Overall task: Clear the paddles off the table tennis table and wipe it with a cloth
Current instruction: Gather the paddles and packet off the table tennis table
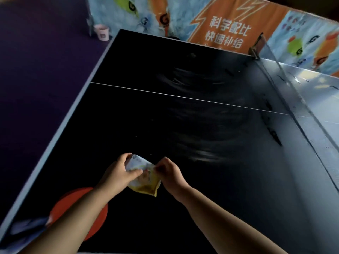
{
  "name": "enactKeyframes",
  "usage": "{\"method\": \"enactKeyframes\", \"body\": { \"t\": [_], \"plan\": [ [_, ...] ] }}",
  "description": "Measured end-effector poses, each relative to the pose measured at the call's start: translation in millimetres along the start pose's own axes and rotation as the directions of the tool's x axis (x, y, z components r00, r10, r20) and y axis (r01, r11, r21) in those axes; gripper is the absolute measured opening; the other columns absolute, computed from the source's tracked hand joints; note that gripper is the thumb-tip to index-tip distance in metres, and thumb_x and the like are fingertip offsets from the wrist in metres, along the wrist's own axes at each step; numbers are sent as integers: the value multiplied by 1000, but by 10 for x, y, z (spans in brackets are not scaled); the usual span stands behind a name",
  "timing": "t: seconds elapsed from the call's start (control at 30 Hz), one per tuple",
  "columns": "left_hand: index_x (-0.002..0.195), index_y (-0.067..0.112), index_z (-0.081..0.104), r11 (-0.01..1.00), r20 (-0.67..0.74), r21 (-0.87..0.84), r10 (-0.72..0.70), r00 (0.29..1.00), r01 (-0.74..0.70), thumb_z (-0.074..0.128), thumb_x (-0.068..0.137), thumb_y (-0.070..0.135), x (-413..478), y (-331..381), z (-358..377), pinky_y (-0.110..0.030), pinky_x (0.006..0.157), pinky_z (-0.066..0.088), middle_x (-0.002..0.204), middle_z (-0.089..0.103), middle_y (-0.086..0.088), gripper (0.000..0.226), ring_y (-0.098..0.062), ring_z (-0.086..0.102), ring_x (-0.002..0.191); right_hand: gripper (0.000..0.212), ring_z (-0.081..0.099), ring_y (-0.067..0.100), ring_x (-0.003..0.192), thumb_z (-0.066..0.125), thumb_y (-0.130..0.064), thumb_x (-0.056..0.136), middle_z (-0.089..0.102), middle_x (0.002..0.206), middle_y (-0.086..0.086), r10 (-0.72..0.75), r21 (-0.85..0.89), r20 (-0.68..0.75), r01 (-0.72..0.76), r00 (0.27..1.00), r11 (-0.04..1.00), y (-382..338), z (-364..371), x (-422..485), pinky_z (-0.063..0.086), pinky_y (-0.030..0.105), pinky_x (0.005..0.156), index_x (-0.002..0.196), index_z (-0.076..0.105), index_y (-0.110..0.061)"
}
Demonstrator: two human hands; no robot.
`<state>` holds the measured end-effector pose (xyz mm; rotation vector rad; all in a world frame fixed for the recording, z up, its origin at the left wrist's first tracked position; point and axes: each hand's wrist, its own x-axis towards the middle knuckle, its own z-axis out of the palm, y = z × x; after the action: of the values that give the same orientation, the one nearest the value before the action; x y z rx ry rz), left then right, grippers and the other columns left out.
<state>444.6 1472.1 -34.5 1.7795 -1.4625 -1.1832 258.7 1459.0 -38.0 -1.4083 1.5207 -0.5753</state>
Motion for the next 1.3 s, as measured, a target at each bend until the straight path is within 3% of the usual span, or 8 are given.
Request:
{"method": "enactKeyframes", "body": {
  "t": [0.2,0.37,0.5,0.7,0.83,1.0,1.17,1.3],
  "plan": [
    [121,10,55,981,-193,-92,-188,963,173,73,73,21,-543,-744,-763,-33,86,46,105,62,-5,53,-23,59,101,32,61,16,82,69,-4,88,54,94,3,269,235,182,-307,946,922,-188,1282,-240,57,41,69,112,49,-10],
    [127,9,53,936,-212,-10,-347,914,353,63,85,13,-766,-1306,-1098,-31,76,46,104,63,-9,43,-23,58,90,50,60,25,94,67,-3,87,54,106,8,288,-25,242,-290,927,957,-180,1882,-385,57,45,84,131,44,-2],
    [130,13,52,902,-134,-11,-430,893,433,57,87,11,-795,-1560,-1194,-38,81,52,107,64,-11,43,-27,61,93,46,58,18,100,66,-14,89,60,120,7,252,-274,254,-181,934,945,-111,1983,-442,49,27,78,131,48,-8],
    [140,18,44,948,-139,134,-272,952,290,60,90,15,-776,-1579,-1159,-25,74,48,136,53,-5,53,-20,60,103,39,64,19,103,65,-10,90,65,118,8,250,-314,243,-168,937,935,12,1893,-446,54,29,85,127,54,-9],
    [142,22,40,938,-119,277,-181,976,208,59,91,18,-789,-1588,-1099,-17,59,41,134,51,-6,55,-17,60,82,27,65,14,95,62,-7,90,69,106,4,199,-301,221,-127,955,945,47,1788,-454,54,25,81,117,61,-10],
    [143,19,37,810,-229,544,-109,967,220,60,89,23,-899,-1446,-911,-36,97,38,139,45,-7,59,-26,43,124,26,61,13,86,55,-12,96,67,105,4,152,-270,176,-101,973,958,104,1572,-574,51,22,75,121,61,-12],
    [134,14,50,908,-234,410,8,972,92,64,86,13,-1081,-1017,-599,-38,97,37,134,50,-8,51,-29,46,122,25,66,15,87,53,-12,95,67,101,2,113,-216,149,-79,982,973,213,1102,-802,53,25,74,118,64,-15],
    [124,20,59,935,-228,352,134,965,-46,66,84,14,-1276,-603,-289,-30,76,46,122,57,1,41,-18,59,103,22,67,14,91,57,-9,93,67,96,-5,56,-170,112,-37,992,985,217,630,-962,53,27,79,110,68,-17]
  ]
}}
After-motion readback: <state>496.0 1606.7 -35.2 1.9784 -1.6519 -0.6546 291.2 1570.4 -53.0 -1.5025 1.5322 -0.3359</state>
